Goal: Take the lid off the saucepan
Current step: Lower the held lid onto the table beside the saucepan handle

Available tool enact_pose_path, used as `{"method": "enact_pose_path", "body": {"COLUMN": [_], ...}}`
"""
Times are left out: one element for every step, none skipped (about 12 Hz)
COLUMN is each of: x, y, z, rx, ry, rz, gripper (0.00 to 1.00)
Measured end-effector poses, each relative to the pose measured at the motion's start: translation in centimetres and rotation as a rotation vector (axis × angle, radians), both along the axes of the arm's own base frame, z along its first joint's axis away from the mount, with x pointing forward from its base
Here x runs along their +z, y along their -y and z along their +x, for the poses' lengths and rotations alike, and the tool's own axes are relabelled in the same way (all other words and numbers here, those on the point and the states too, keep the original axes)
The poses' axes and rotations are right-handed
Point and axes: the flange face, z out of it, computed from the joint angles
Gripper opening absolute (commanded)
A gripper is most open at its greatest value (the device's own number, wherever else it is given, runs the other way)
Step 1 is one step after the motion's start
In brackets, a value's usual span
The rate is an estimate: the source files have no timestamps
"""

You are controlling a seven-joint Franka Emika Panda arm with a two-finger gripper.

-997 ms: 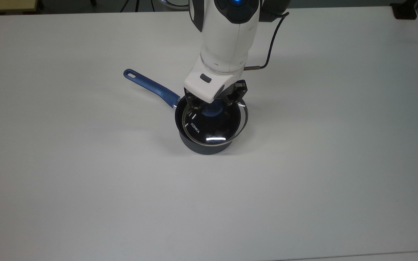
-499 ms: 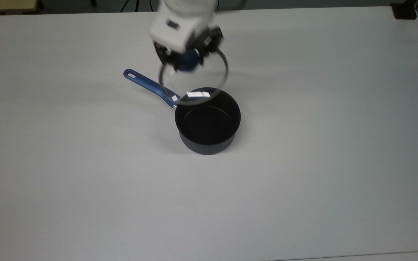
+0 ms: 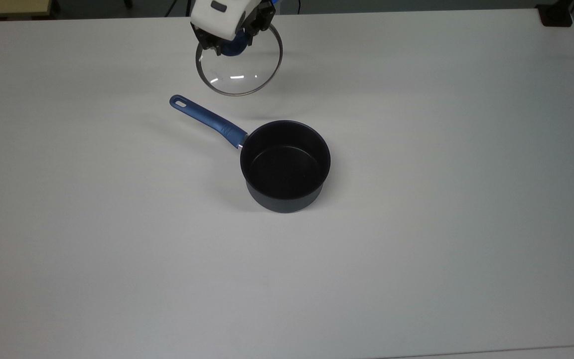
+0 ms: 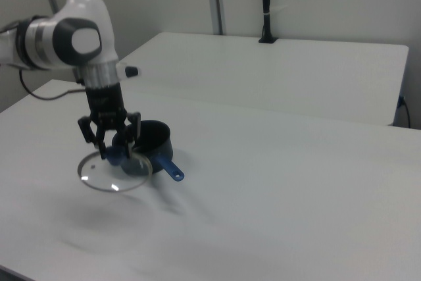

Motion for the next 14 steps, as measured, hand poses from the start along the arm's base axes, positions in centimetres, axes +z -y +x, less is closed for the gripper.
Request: {"method": "enact_pose_path", "body": {"x": [-1.6,-3.3,-4.7,-6.1,-7.3,-8.4,-9.3,-10.3,-11.3,-12.3,-12.7,-12.8,-12.8,-12.9], "y": [0.1,0.3,0.4,0.5,0.7,1.1,1.4,1.8,2.3,2.6,2.9,2.9,2.9,2.9], "z": [-0.5,-0.9,-1.3,-1.6,-1.6,-1.4,-1.2,-0.9,-0.6,-0.3,-0.2,-0.1,-0.1,-0.1], "rx": [0.011,0.022,0.035,0.047,0.054,0.058,0.061,0.06,0.06,0.059,0.059,0.059,0.054,0.045], "ry": [-0.011,-0.018,-0.022,-0.023,-0.02,-0.015,-0.013,-0.013,-0.015,-0.02,-0.022,-0.022,-0.021,-0.017], "rz": [-0.014,-0.027,-0.041,-0.053,-0.062,-0.071,-0.08,-0.087,-0.096,-0.103,-0.109,-0.11,-0.112,-0.114], "gripper": [0.38,0.38,0.38,0.38,0.38,0.38,0.38,0.38,0.39,0.43,0.52,0.68,0.76,0.77]}}
